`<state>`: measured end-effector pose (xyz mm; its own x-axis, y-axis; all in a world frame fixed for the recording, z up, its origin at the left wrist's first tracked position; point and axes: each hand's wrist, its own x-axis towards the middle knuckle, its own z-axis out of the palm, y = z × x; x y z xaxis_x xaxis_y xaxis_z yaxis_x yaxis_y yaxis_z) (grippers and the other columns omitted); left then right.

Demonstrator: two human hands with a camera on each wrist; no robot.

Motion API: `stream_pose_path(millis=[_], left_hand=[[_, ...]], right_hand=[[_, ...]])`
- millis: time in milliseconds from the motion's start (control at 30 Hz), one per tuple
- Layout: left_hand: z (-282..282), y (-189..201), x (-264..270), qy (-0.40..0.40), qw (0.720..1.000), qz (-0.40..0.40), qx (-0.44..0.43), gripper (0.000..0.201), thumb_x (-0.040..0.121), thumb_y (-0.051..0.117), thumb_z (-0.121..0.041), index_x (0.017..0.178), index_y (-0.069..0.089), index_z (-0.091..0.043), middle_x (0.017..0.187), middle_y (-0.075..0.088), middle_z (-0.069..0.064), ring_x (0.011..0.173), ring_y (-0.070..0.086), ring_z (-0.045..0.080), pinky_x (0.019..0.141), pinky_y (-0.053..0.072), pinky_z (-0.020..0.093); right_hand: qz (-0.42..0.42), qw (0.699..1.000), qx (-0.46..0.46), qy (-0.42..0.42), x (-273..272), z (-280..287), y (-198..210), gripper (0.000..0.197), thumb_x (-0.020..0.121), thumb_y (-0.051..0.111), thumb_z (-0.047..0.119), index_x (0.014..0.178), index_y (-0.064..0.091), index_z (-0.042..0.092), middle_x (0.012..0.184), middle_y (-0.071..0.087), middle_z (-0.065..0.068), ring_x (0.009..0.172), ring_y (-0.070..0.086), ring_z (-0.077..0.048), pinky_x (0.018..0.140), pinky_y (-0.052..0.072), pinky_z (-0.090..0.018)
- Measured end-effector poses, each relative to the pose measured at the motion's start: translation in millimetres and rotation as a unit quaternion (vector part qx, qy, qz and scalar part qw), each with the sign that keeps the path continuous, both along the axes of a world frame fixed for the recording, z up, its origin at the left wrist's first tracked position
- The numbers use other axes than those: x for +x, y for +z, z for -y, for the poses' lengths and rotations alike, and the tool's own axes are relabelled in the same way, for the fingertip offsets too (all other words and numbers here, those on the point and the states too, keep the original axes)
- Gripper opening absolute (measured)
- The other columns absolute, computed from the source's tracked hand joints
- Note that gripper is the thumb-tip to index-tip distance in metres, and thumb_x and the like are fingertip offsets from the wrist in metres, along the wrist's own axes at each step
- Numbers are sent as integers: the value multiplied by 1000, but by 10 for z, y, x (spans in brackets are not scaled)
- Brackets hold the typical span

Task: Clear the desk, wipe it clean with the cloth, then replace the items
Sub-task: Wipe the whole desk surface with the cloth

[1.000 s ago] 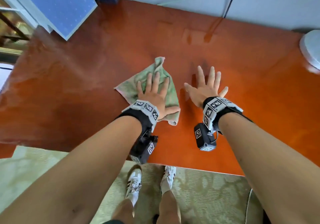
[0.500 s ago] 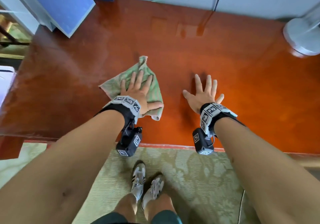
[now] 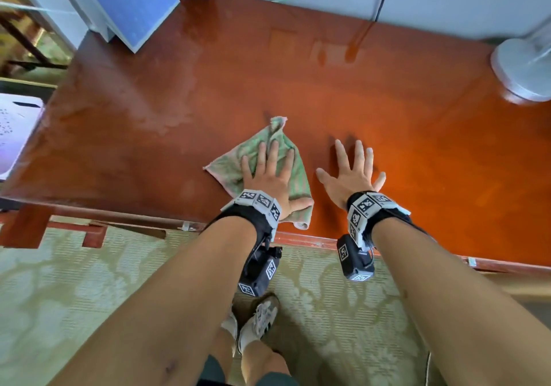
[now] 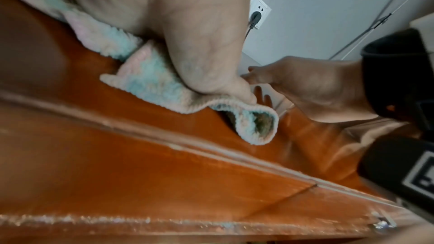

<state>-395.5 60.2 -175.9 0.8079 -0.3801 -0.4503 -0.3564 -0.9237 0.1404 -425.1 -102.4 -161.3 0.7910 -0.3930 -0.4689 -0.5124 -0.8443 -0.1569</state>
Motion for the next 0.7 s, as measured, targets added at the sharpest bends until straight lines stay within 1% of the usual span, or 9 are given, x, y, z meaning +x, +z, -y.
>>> stream_pose_path(millis=[100, 200, 467, 700], left_hand=[[-68, -4, -31, -37, 999, -3, -11, 109, 69, 29, -90, 148, -21, -33, 152, -36, 1, 140, -31, 26, 113, -12, 57], [-298, 10, 48, -58, 998, -19, -14, 109, 68, 29, -91, 147, -22, -35, 151, -38, -4, 140, -32, 21, 114, -13, 54], [-1173, 68, 199, -6, 1000, -27, -1, 109, 66, 30, -91, 144, -25, -38, 151, -37, -6, 141, -30, 19, 115, -13, 51], [-1881, 46, 210, 16, 999, -28, 6, 110, 65, 30, -92, 143, -27, -39, 150, -38, -6, 141, -31, 19, 115, -13, 50]], right_hand=[[0, 1000, 5, 13, -51, -116, -17, 73, 93, 33, 63, 150, -9, 47, 158, -26, 7, 144, -28, -16, 114, -10, -57], [15, 999, -6, 28, -64, -256, -40, 73, 92, 34, 64, 150, -7, 48, 159, -23, 8, 145, -26, -16, 115, -8, -57], [29, 999, 3, 35, -64, -851, -63, 73, 91, 34, 64, 150, -6, 48, 159, -23, 8, 145, -24, -16, 116, -7, -56], [36, 998, 15, 51, -7, -1493, -85, 72, 92, 32, 64, 150, -7, 48, 159, -24, 8, 145, -25, -15, 116, -7, -56]])
